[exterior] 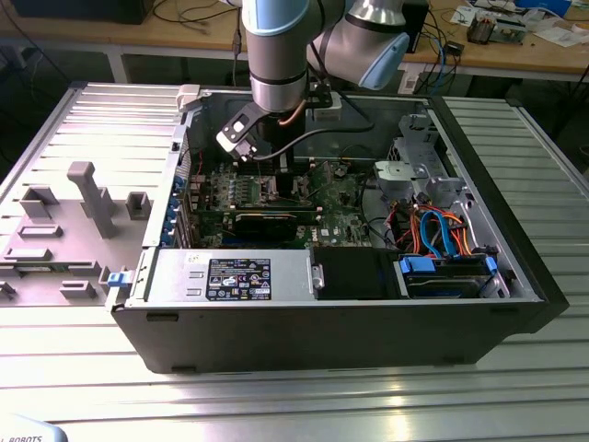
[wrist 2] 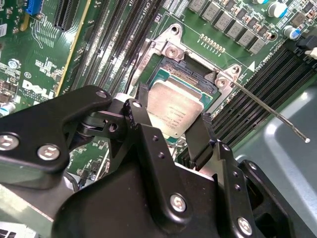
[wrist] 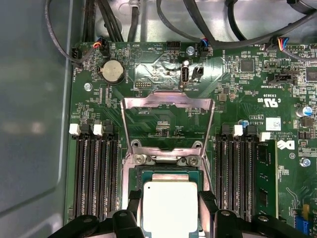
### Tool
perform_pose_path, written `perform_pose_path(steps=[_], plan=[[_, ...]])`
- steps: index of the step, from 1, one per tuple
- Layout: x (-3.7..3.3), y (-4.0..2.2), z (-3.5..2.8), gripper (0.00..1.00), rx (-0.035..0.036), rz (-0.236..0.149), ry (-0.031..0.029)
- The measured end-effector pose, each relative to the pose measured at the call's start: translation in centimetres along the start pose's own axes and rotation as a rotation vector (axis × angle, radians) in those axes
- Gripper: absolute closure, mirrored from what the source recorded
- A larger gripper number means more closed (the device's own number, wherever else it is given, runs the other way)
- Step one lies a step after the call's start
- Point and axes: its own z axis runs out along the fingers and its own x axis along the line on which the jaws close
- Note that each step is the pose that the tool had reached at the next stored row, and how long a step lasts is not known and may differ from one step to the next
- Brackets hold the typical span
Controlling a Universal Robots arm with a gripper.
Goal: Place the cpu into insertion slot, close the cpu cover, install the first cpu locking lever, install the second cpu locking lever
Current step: 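Place the cpu into insertion slot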
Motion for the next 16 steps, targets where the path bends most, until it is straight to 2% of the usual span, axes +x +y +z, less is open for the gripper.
perform_pose_path(steps=[9, 16], plan=[[0.00, 0.00, 0.02, 0.46, -0.0002, 0.001, -0.0001], [0.01, -0.10, 0.50, 0.46, -0.0002, 0.001, -0.0001]])
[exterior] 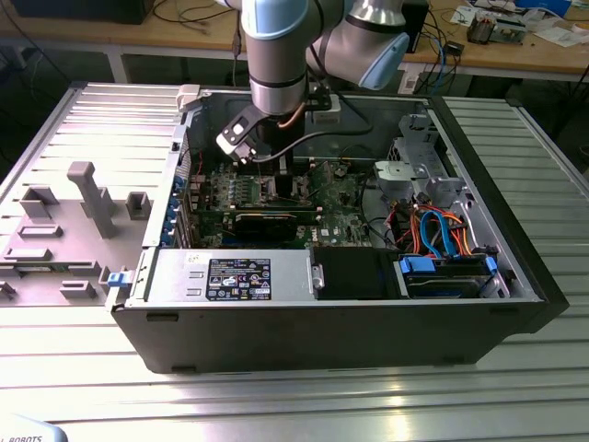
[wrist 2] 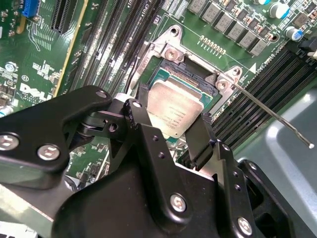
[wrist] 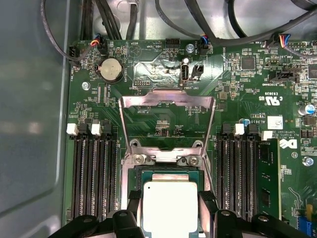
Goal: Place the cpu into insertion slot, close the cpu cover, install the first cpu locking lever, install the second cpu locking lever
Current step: 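Place the cpu into insertion slot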
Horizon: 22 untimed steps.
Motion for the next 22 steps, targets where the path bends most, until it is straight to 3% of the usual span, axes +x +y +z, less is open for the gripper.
perform_pose_path(steps=[6, 22], plan=[[0.04, -0.06, 0.58, 0.46, 0.0004, -0.009, 0.0007], [0.06, -0.06, 0.66, 0.46, 0.0004, -0.009, 0.0007]])
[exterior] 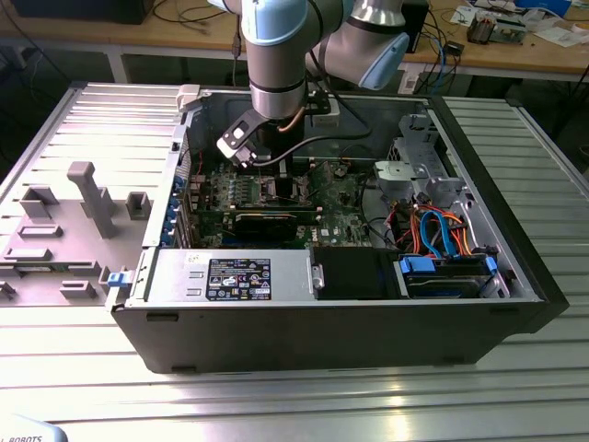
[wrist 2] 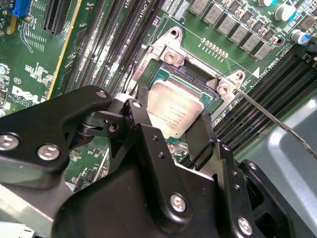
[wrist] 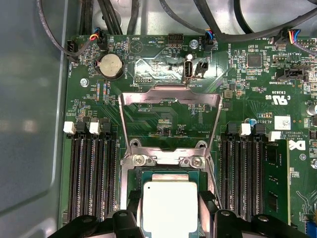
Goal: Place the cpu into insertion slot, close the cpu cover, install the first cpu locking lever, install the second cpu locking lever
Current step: 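Place the cpu into insertion slot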
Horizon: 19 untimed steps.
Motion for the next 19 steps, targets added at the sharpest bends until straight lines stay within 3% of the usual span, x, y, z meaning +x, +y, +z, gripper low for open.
perform_pose_path(steps=[19], plan=[[0.02, -0.01, -0.09, 0.46, -0.0008, 0.017, -0.0011]])
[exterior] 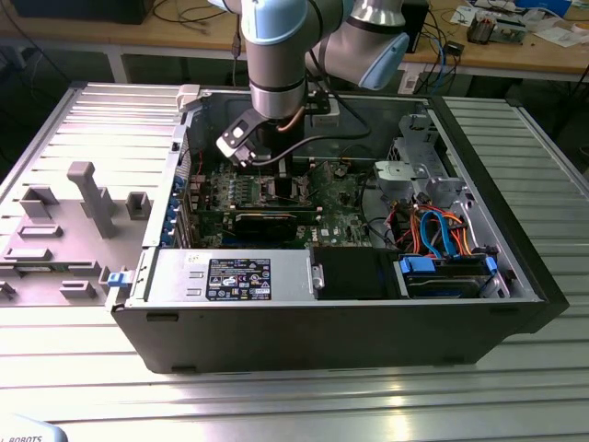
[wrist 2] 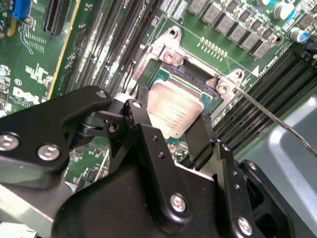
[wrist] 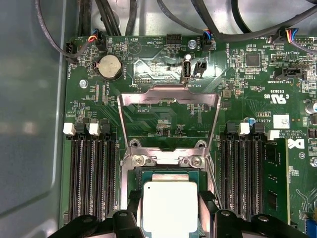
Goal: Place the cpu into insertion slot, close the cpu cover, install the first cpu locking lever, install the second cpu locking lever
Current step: 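Place the cpu into insertion slot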
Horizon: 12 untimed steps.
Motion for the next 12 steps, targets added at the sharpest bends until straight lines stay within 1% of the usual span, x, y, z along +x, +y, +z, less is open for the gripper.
perform_pose_path(steps=[2, 12], plan=[[0.00, -0.07, -0.02, 0.46, 0.0001, 0.005, -0.0007], [0.11, -0.07, 0.08, 0.46, 0.0001, 0.004, -0.0007]])
